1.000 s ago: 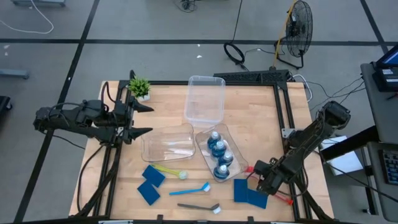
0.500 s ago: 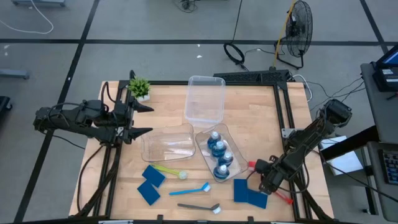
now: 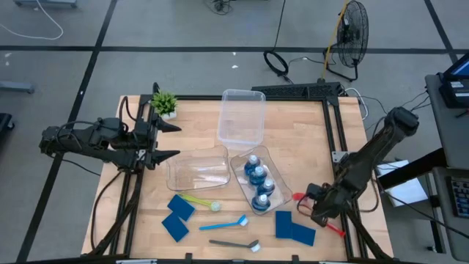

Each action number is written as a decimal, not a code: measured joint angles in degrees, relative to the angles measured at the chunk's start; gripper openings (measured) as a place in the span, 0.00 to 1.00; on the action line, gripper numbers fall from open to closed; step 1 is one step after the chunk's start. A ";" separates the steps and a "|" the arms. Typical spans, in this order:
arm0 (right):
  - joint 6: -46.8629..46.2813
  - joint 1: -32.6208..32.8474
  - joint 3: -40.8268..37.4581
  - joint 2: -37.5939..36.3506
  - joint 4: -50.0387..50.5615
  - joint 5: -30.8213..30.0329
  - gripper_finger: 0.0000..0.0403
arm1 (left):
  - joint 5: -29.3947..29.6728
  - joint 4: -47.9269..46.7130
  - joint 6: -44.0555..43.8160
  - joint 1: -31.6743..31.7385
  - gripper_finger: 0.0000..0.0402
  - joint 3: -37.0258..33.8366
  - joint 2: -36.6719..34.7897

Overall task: Pick & Place Kitchen Sink Supplies
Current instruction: Put the red dish brush into the transparent container, then put the blue sponge into the left transparent bin

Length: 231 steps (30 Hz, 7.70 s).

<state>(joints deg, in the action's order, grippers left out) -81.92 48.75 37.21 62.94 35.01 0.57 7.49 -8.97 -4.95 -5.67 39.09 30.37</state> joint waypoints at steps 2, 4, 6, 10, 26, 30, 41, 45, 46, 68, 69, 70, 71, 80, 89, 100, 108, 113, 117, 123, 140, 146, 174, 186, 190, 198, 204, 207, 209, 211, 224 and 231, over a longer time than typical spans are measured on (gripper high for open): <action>-0.55 0.03 -0.11 -3.77 0.46 0.34 0.08 | 0.00 0.02 0.02 0.00 0.99 0.00 0.00; -0.39 0.07 -0.11 -7.33 0.02 0.22 0.08 | 0.00 0.02 0.02 0.00 0.99 0.00 0.00; 0.52 0.07 -0.13 -10.38 -0.78 -1.05 0.08 | 0.00 0.01 0.01 0.00 0.99 0.00 0.00; 6.43 0.02 -0.13 -15.74 -8.72 -6.27 0.08 | 0.00 0.00 0.02 0.00 0.99 0.00 0.00; 68.64 -15.87 0.04 -19.24 -56.21 -22.83 0.08 | -0.02 0.02 0.00 0.00 0.99 0.00 0.00; 72.12 -27.13 0.04 -17.06 -61.26 -21.50 0.08 | -0.02 0.02 0.02 0.00 0.99 0.00 0.00; 61.07 -65.93 9.25 -2.51 -61.84 5.69 0.08 | -0.02 0.02 0.02 0.02 0.99 0.00 0.00; 56.68 -73.64 12.08 6.01 -62.28 13.36 0.08 | -0.02 0.02 0.02 0.02 0.99 0.02 0.00; 56.62 -74.66 12.26 7.86 -63.02 14.52 0.08 | -0.02 0.02 0.01 0.01 0.99 0.01 0.00; 57.52 -76.74 12.46 14.31 -66.96 16.60 0.39 | -0.02 0.02 0.00 0.02 0.99 0.02 0.00; 57.53 -76.77 12.46 14.25 -66.27 17.09 0.40 | -0.02 0.02 0.00 0.00 0.99 0.02 0.00; 57.54 -76.78 12.46 14.25 -66.02 17.68 0.40 | -0.02 0.02 0.00 0.02 0.99 0.02 0.00; 57.52 -76.78 12.46 14.25 -66.15 17.72 0.40 | -0.02 0.02 0.01 0.02 0.99 0.02 0.00; 57.55 -76.76 12.45 14.14 -66.11 17.79 0.40 | -0.02 0.02 0.02 0.01 0.99 0.01 0.00; 58.62 -76.49 12.44 14.14 -63.73 20.20 0.54 | -0.02 0.02 0.02 0.02 0.99 0.02 0.00; 57.83 -76.02 12.44 14.14 -62.78 20.69 0.72 | -0.02 0.02 0.00 0.01 0.99 0.02 0.00; 57.12 -76.02 12.44 14.14 -61.75 20.22 0.78 | -0.02 0.02 0.00 0.02 0.99 0.01 0.00; 57.52 -76.02 12.44 14.14 -61.75 19.03 0.77 | -0.02 0.02 0.02 0.02 0.99 0.02 0.00; 57.52 -76.02 12.44 14.14 -61.73 19.03 0.76 | -0.03 0.02 0.01 0.02 0.99 0.02 0.00; 57.54 -76.02 12.44 14.14 -61.73 19.05 0.76 | -0.02 0.02 0.00 0.02 0.99 0.02 0.00; 73.76 -61.02 12.35 11.78 -61.25 21.99 0.76 | -0.02 0.02 0.01 0.00 0.99 0.02 0.00; 75.80 -45.84 12.37 6.15 -51.15 14.58 0.76 | -0.02 0.02 0.01 0.00 0.99 0.02 0.00; 10.86 2.01 28.79 36.62 10.27 1.15 0.75 | -0.02 0.02 0.01 0.02 0.99 0.02 0.00; 5.05 1.86 28.77 40.18 1.00 4.07 0.91 | -0.02 0.02 0.00 0.02 0.99 0.02 0.00; 3.07 1.86 28.80 39.27 -4.43 3.95 0.91 | -0.04 0.02 0.01 0.02 0.99 0.02 0.00; -0.45 1.76 25.86 39.43 -10.95 -0.62 0.93 | -0.03 0.02 0.00 0.02 0.99 0.02 0.00; -3.16 1.75 19.65 39.15 -11.68 -0.92 0.93 | -0.04 0.02 0.02 0.02 0.99 0.02 0.00; -4.98 1.70 16.90 39.17 -11.77 -0.41 0.92 | -0.02 0.02 0.01 0.02 0.99 0.02 0.00; -5.65 1.54 15.44 39.07 -11.86 0.73 0.91 | -0.04 0.02 0.00 0.00 0.99 0.02 0.00; -5.79 1.46 14.33 38.95 -12.21 1.62 0.90 | -0.02 0.02 0.02 0.02 0.99 0.02 0.00; 1.85 -0.30 12.81 36.73 -21.92 -2.07 0.84 | -0.02 0.02 0.00 0.02 0.99 0.02 0.00; 3.36 -2.77 12.87 33.38 -10.52 -4.99 0.83 | -0.02 -0.11 0.02 0.02 0.99 0.02 0.00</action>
<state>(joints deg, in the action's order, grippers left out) -78.55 45.98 50.09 96.31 24.49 -4.42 7.46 -9.08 -4.94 -5.65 39.11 30.37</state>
